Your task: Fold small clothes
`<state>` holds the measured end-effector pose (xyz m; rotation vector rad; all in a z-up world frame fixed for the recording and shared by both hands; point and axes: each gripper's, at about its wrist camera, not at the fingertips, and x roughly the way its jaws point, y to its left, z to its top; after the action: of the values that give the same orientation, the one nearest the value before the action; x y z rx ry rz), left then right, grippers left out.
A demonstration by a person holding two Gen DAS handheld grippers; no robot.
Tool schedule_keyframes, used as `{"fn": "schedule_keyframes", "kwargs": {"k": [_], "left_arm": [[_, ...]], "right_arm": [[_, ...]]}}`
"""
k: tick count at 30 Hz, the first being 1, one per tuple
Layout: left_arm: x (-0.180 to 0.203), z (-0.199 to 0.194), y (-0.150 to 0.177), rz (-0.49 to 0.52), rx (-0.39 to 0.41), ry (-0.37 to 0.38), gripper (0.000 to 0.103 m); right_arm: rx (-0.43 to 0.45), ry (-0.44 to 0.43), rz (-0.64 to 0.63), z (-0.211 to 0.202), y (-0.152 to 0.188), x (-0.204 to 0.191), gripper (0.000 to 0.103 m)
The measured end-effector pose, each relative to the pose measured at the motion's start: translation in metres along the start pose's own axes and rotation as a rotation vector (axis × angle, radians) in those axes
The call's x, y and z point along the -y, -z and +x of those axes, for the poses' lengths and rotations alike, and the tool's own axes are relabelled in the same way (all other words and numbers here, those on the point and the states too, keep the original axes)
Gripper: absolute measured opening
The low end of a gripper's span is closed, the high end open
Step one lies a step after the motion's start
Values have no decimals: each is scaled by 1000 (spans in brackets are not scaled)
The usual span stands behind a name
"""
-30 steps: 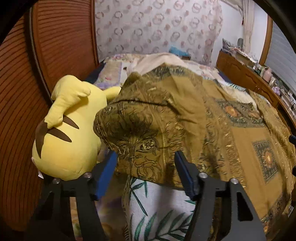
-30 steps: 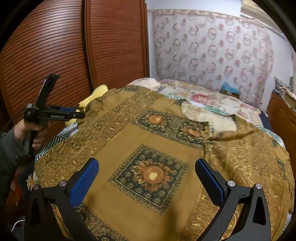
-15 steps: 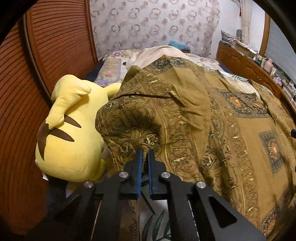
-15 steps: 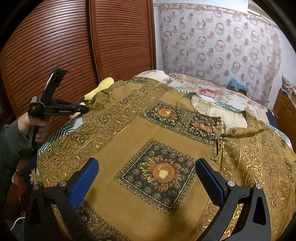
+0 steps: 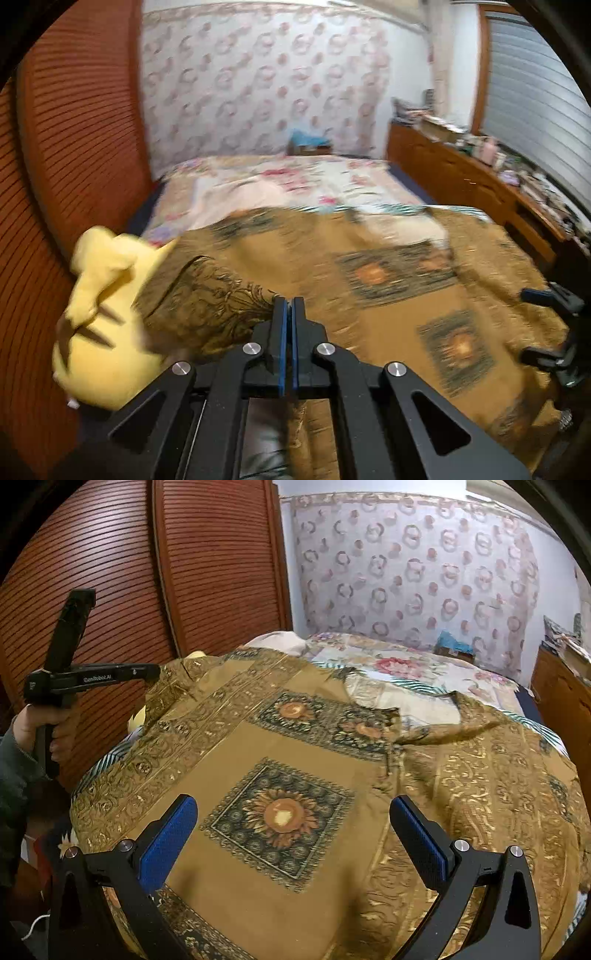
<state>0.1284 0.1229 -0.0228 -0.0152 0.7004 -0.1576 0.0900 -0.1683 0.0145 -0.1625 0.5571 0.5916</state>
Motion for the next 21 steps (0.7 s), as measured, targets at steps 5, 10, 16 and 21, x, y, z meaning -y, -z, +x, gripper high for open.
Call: {"fn": "schedule_keyframes", "kwargs": {"k": [5,10,16,21], "left_arm": [[31,9,1,51,-11,54,2],[36,0,10,5,4,81,3],[34,-32,23,-22,89,50,32],[24,-61,32,-39,180,32,79]], "right_arm": [[5,12,5,-5,7,1,103],[0,20,6,-3,13,-2,103],[-1,14,-6,3,5,-5,103],[9,-4,-64,12,-9,-9,101]]}}
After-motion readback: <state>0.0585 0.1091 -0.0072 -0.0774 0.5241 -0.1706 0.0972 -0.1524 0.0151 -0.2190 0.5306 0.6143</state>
